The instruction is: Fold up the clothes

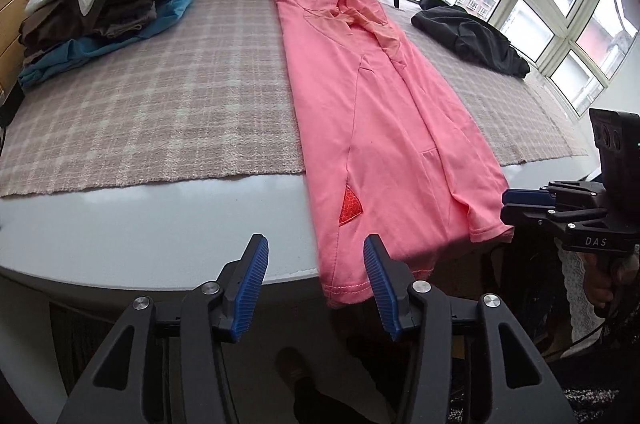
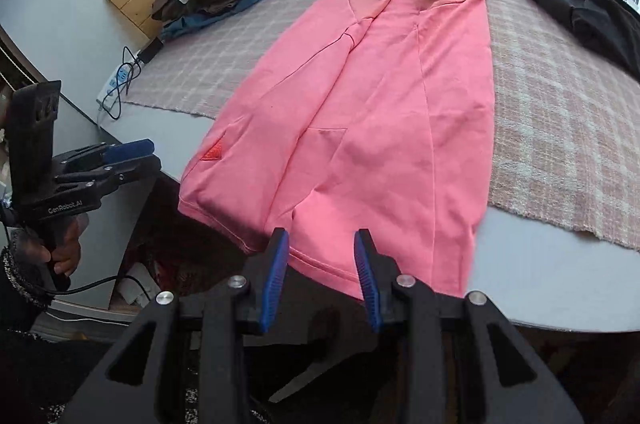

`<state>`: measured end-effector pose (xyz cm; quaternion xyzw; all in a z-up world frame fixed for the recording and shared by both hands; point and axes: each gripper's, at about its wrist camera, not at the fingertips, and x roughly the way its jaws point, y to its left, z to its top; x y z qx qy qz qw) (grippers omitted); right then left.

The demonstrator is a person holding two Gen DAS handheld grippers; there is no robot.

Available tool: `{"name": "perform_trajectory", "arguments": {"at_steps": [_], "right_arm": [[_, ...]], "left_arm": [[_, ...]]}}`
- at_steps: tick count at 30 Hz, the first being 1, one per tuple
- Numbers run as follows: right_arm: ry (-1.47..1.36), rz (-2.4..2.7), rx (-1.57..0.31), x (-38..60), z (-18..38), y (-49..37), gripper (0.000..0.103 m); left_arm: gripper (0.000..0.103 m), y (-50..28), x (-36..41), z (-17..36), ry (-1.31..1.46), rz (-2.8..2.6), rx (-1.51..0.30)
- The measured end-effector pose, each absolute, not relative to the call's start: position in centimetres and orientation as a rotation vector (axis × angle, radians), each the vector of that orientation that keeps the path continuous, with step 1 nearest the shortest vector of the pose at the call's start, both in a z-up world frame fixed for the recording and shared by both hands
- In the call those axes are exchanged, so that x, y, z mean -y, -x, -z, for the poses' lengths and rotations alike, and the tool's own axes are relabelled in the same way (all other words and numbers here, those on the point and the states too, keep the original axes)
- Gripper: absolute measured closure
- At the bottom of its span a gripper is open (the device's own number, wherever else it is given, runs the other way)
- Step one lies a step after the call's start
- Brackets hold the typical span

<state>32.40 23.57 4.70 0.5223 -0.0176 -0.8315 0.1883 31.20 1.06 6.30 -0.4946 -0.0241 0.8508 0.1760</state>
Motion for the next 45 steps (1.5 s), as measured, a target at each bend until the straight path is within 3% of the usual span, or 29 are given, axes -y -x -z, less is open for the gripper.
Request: {"name": "perform_trajectory", "arguments": {"at_steps": [4, 7, 11, 12, 14, 16, 17, 26, 28, 29, 31, 39, 45], "right_arm": [[-1.508, 2.390, -0.113, -20.7, -3.7, -33.4, 0.068], [-1.443, 2.454, -0.254, -19.1, -3.8, -34.8, 0.054], [-1.400, 2.509, -0.378, -18.0, -3.3, -35.2, 0.053], [-1.416, 2.503, -0.379, -17.9, -3.0, -35.0, 0.054], [-1.432, 2.527, -0.428, -17.7, -2.8, -34.9, 0.078], [-1.448, 2.521, -0.427, -17.9, -2.9, -34.7, 0.095], [-1.451, 2.526, -0.412, -18.1, -3.1, -34.6, 0.098], [-1.446, 2.403, -0.292, -17.8, -4.6, -35.4, 0.098], [-1.508, 2.321, -0.201, -18.1, -4.0, -35.5, 0.092], [-1.533, 2.334, -0.160, -18.9, -4.1, -35.7, 0.077], [-1.524, 2.399, -0.062, -20.9, -4.9, -36.4, 0.060], [-1.618, 2.479, 0.588, -33.6, -2.9, -36.4, 0.060], [-1.674, 2.278, 0.731, -34.4, -0.6, -34.5, 0.060]], "left_arm": [[0.056, -31.2, 0.5, -6.2, 1.390, -2.352, 0.064], [0.056, -31.5, 1.3, -6.3, 1.365, -2.338, 0.054], [0.056, -31.4, 2.2, -5.8, 1.369, -2.305, 0.090], [0.056, -31.5, 2.2, -5.7, 1.370, -2.295, 0.090], [0.056, -31.6, 2.2, -5.6, 1.363, -2.287, 0.082], [0.056, -31.7, 2.2, -5.6, 1.352, -2.273, 0.096], [0.056, -31.8, 2.2, -5.7, 1.346, -2.267, 0.103], [0.056, -31.9, 1.4, -5.8, 1.303, -2.238, 0.114], [0.056, -31.7, 1.0, -5.4, 1.319, -2.220, 0.128], [0.056, -31.6, 0.8, -5.2, 1.326, -2.209, 0.138], [0.056, -31.7, 0.3, -5.0, 1.330, -2.194, 0.151], [0.056, -31.8, -1.7, -4.0, 1.381, -2.142, 0.117], [0.056, -31.0, -2.9, -3.9, 1.417, -2.105, 0.075]]}}
